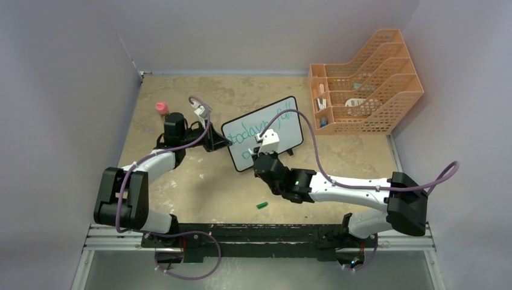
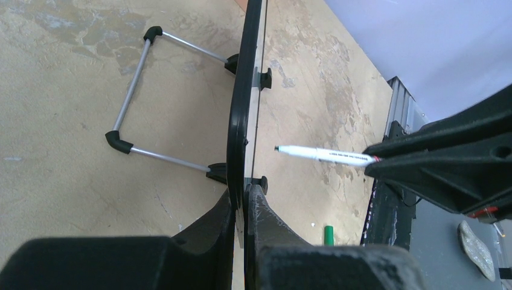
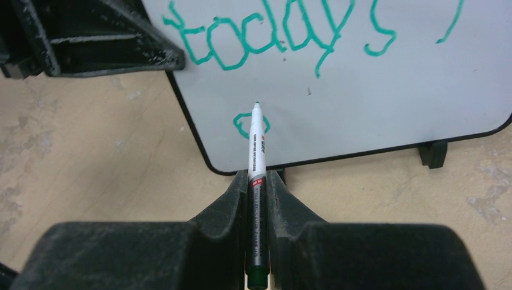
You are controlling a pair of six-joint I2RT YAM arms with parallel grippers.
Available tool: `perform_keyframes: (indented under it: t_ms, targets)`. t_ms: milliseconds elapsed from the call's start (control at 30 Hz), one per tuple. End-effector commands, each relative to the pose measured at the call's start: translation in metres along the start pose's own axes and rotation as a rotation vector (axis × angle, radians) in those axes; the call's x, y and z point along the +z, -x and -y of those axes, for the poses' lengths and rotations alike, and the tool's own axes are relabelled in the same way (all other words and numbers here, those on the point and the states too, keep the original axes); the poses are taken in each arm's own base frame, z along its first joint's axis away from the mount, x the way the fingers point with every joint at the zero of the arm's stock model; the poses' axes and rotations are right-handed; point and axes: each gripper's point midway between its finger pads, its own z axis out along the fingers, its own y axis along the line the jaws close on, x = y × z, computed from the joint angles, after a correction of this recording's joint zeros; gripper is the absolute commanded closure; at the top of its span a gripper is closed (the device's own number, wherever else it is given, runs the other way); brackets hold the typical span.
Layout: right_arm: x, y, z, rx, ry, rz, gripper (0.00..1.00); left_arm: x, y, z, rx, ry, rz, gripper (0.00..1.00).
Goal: Write a sentence on the whiteboard
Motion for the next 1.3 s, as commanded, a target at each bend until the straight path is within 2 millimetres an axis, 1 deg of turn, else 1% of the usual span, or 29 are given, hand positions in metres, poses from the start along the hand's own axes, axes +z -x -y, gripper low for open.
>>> perform_keyframes:
  t_ms: [0,233,733,1267]
  targets:
    - [0.003,0.015,0.013,0.038,-0.037,0.033,1.00,-0.001,0.023,0.013,0.103,-0.032,0.045,1.00]
    - [0.013,0.017,0.019,0.044,-0.053,0.034,1.00,-0.001,0.024,0.012,0.103,-0.029,0.046,1.00]
    - [0.023,0.018,0.018,0.035,-0.056,0.034,1.00,-0.001,0.023,0.012,0.103,-0.029,0.045,1.00]
    - [0.024,0.028,0.007,0.029,-0.009,0.057,1.00,-0.001,0.023,0.012,0.103,-0.028,0.045,1.00]
